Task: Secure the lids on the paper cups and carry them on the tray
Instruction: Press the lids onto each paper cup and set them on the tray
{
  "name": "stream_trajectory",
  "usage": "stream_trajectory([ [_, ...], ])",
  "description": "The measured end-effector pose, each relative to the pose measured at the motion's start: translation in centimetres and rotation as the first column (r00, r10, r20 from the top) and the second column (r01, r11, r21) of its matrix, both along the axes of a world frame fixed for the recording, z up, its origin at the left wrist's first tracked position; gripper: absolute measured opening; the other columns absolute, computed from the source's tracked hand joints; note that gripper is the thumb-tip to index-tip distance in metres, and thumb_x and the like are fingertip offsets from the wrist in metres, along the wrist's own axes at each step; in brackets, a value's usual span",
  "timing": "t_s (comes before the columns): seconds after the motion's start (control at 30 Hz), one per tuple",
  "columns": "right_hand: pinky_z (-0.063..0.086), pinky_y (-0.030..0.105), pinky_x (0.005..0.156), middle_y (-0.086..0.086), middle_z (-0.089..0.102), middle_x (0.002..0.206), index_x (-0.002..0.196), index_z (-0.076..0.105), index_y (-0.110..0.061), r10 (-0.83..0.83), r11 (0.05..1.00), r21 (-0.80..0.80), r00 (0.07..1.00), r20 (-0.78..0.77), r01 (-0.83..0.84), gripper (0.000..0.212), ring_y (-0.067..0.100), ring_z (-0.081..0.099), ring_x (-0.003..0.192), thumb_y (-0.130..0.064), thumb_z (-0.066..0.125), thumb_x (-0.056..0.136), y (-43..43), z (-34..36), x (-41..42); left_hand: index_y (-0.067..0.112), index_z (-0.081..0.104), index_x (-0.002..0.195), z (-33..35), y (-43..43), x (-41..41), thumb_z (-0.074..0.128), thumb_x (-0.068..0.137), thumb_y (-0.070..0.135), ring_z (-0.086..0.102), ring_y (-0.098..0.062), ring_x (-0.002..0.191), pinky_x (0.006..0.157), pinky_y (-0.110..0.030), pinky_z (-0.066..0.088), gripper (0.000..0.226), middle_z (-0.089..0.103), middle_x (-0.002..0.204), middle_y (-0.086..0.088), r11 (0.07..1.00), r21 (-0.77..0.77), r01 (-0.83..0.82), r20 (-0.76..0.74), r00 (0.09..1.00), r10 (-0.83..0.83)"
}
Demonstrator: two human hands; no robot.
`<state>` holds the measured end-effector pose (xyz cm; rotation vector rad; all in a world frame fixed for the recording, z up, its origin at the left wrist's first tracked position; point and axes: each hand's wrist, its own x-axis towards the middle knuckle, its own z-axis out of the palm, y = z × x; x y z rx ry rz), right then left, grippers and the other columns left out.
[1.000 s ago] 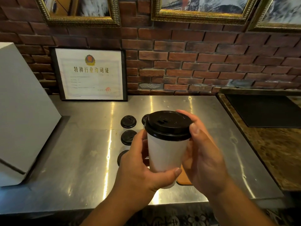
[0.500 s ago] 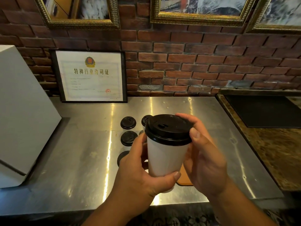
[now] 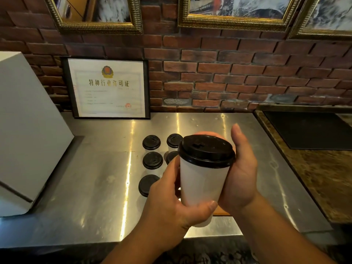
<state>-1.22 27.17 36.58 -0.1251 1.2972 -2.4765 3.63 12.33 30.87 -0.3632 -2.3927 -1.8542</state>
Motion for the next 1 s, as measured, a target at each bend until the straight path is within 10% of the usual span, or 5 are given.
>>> stream_trajectory([
  [0.23, 0.058, 0.047, 0.084, 0.029, 0.065, 0.118, 0.134, 0.057, 0.006, -0.034, 0.998, 0.05, 0.999, 0.034, 0.032, 0.101, 0.039, 0.069, 0.103, -0.081, 0.046, 0.085, 0.1, 0.4, 0.7, 0.065, 0.038, 0.141, -0.1, 0.2, 0.2, 0.086, 0.067, 0.074, 0.062, 0.004, 0.118, 0.076, -0.01, 0.057, 0.088, 0.063, 0.131, 0.028, 1.0, 0.007, -0.012, -0.013, 1.0, 0.012],
  [0.63, 0.063, 0.032, 0.083, -0.008, 0.074, 0.123, 0.138, 0.052, -0.046, -0.176, 0.883, 0.369, 0.934, -0.312, 0.29, 0.079, 0.022, 0.071, 0.119, -0.057, 0.083, 0.066, 1.1, 0.7, 2.6, 0.068, 0.033, 0.141, 0.2, 0.2, -0.1, 0.08, 0.056, 0.088, 0.058, 0.006, 0.12, 0.075, -0.011, 0.057, 0.099, 0.058, 0.133, 0.031, 0.997, 0.011, -0.078, -0.018, 0.997, 0.078],
  [1.0, 0.063, 0.048, 0.093, -0.007, 0.077, 0.119, 0.136, 0.046, -0.06, -0.173, 0.786, 0.481, 0.885, -0.433, 0.389, 0.096, 0.022, 0.075, 0.111, -0.086, 0.083, 0.052, 1.9, 1.1, 2.8, 0.068, 0.035, 0.14, 0.0, 0.3, 0.3, 0.078, 0.06, 0.088, 0.055, 0.013, 0.117, 0.064, -0.002, 0.05, 0.093, 0.059, 0.128, 0.033, 0.995, -0.014, -0.102, -0.04, 0.994, 0.101],
])
